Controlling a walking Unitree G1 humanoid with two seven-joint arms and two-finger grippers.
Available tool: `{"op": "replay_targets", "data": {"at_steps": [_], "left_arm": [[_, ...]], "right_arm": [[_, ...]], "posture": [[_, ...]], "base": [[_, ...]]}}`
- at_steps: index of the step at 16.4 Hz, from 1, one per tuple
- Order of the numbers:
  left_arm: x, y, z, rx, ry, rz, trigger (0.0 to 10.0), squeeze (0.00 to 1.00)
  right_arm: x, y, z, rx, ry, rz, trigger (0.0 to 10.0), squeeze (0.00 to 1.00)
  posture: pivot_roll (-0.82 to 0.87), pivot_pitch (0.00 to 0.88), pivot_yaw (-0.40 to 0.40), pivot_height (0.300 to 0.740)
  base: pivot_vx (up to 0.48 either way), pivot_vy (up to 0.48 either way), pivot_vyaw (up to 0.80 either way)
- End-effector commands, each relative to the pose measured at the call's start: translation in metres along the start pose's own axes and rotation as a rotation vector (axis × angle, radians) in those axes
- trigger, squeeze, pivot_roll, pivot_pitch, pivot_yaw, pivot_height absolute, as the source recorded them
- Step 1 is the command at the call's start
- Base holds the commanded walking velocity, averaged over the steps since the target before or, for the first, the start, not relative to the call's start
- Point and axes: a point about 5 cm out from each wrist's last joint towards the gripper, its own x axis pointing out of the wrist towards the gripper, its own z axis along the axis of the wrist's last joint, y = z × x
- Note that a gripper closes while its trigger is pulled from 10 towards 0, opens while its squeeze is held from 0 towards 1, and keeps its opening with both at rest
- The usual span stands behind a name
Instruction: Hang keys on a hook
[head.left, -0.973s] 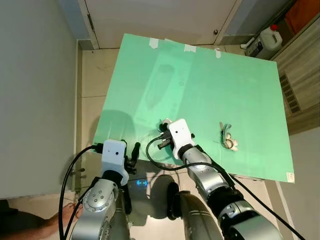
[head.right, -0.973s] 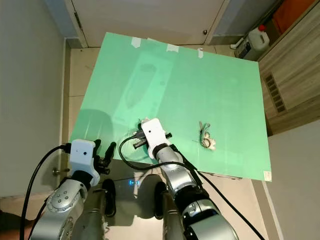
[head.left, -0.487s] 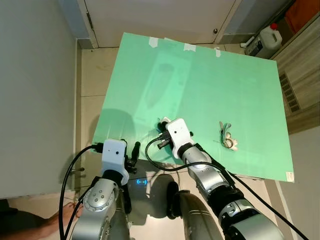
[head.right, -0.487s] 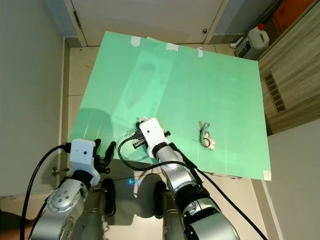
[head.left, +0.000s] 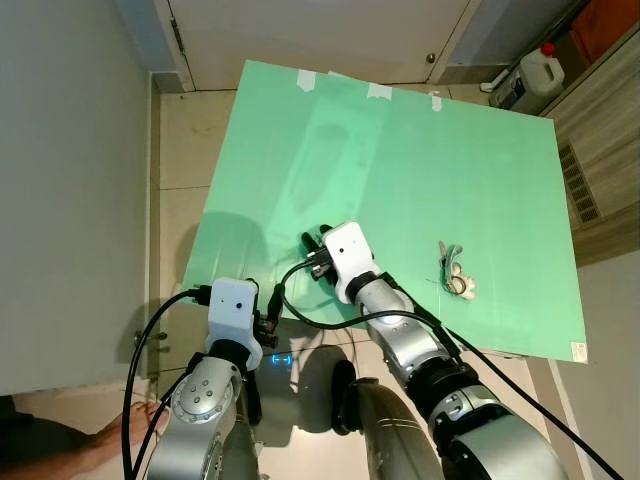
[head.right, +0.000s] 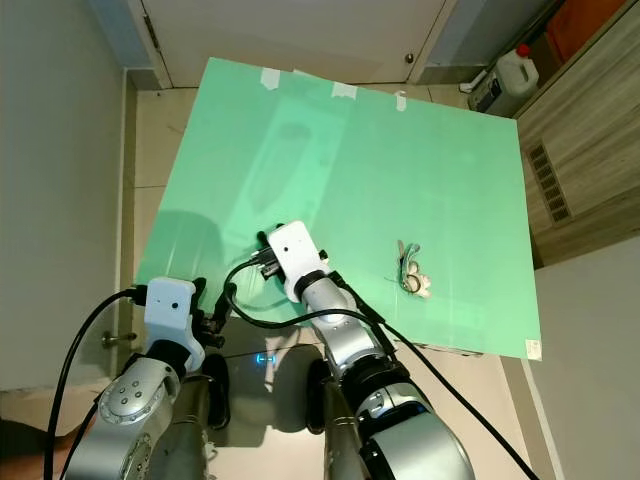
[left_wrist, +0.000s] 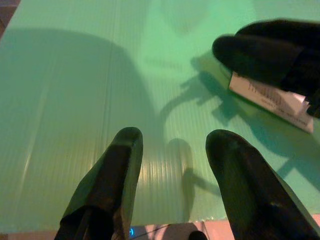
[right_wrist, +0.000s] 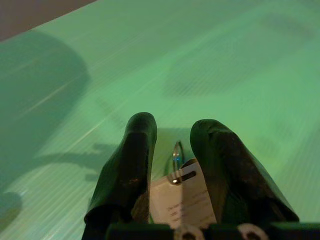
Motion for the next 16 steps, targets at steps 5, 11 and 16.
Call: {"op": "replay_targets", "data": {"at_steps": [5, 11, 16], "left_arm": [[-0.0058, -0.006, -0.0046, -0.005, 0.025, -0.013, 10.0, 0.0], [-0.005, -0.0067, -0.0039, -0.008, 0.024, -0.017, 10.0, 0.0], [-0.0047, -0.0065, -0.0026, -0.012, 0.02, -0.017, 10.0, 0.0]], "right_arm": [[-0.0061, 0.0, -0.0162, -0.001, 0.073, -0.011, 0.0, 0.0], [-0.0057, 0.0002, -0.0143, 0.025, 0.056, -0.007, 0.0, 0.0], [-0.0042, -0.0009, -0.01, 0.056, 0.037, -0.008, 0.0, 0.0]], "posture": [[0.2, 0.412, -0.114, 0.74], [0.2, 0.408, -0.113, 0.74], [0.2, 0.409, -0.113, 0.74]], "base": [[0.0, 0.0, 0.0], [0.0, 0.0, 0.0], [0.0, 0.0, 0.0]]}}
